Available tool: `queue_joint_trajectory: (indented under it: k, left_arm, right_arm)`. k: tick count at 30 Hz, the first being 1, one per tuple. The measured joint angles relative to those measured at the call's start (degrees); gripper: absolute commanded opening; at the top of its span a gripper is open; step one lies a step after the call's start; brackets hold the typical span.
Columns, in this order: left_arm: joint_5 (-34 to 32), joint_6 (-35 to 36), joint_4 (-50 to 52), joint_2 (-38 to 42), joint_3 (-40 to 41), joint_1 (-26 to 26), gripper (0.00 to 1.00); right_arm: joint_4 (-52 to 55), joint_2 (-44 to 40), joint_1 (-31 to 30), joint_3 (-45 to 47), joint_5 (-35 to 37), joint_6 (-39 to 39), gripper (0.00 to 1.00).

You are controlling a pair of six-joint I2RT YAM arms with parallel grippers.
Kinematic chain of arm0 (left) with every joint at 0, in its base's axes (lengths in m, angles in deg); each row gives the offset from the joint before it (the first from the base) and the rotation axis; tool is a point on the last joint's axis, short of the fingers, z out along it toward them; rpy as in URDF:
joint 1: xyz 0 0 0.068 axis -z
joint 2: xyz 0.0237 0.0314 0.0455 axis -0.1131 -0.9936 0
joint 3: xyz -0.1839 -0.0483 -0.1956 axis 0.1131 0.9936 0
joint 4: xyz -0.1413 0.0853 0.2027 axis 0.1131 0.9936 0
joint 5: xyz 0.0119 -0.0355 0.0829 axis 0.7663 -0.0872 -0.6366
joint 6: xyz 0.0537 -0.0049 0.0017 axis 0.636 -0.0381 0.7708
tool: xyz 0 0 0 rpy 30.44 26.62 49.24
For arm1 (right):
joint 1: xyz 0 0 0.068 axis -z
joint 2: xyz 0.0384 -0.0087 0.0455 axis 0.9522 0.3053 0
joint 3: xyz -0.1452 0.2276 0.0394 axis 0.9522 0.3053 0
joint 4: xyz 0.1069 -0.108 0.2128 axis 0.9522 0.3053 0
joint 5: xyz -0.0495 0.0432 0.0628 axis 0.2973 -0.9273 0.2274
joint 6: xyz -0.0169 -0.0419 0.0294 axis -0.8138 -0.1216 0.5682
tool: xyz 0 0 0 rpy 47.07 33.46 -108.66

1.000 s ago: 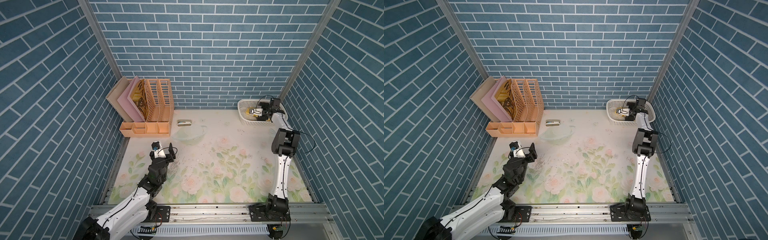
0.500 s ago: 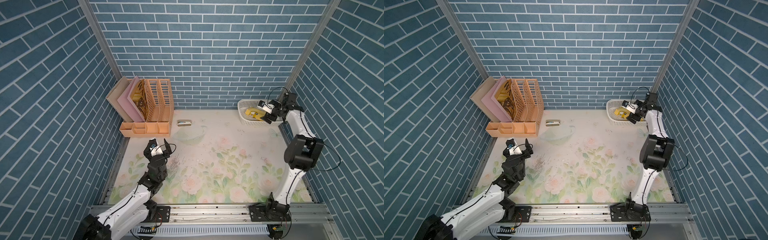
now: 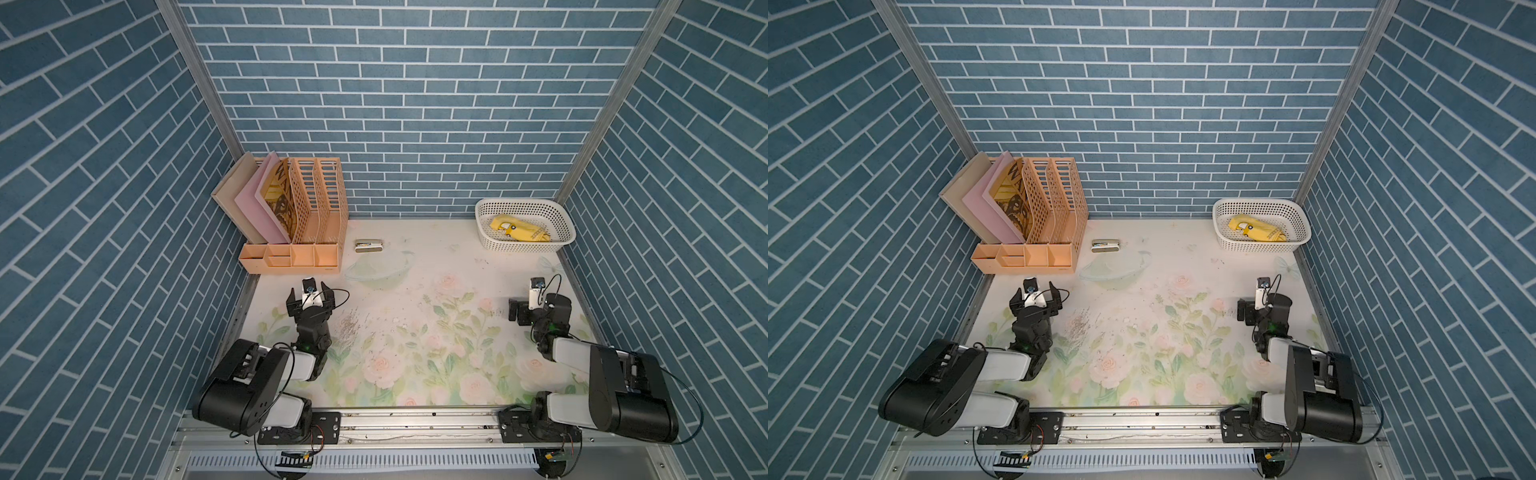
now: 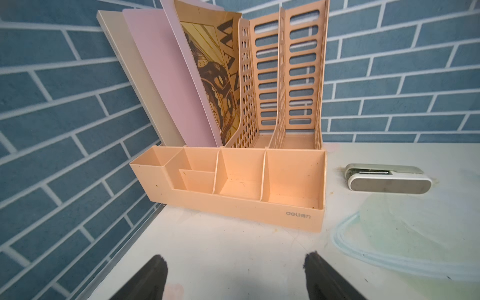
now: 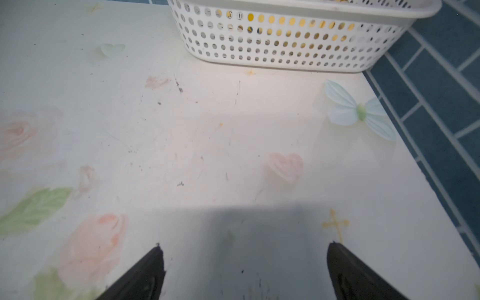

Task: Roll up the pillowcase
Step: Reset both arms

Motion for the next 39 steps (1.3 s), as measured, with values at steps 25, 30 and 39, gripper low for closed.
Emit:
queue_joint_trajectory:
  k: [25,30,39]
  left_arm:
    - [25.14,-4.15,1.4,-5.22,-5.11,-11.61,1.0]
    - [25.14,-4.24,1.79,-5.25,-5.11,-11.61,1.0]
    - [28.48,-3.1,-2.25,-4.92,-1.57,-11.58,1.0]
  right_arm:
    - [-34.84,12.61,-8.09,1.73,7.82,-0.13,1.0]
    - [-34.82,12.61,-8.09,1.73,7.82,-0.13,1.0]
    - [-34.82,12.61,-8.09,1.73,7.82,-0.13,1.0]
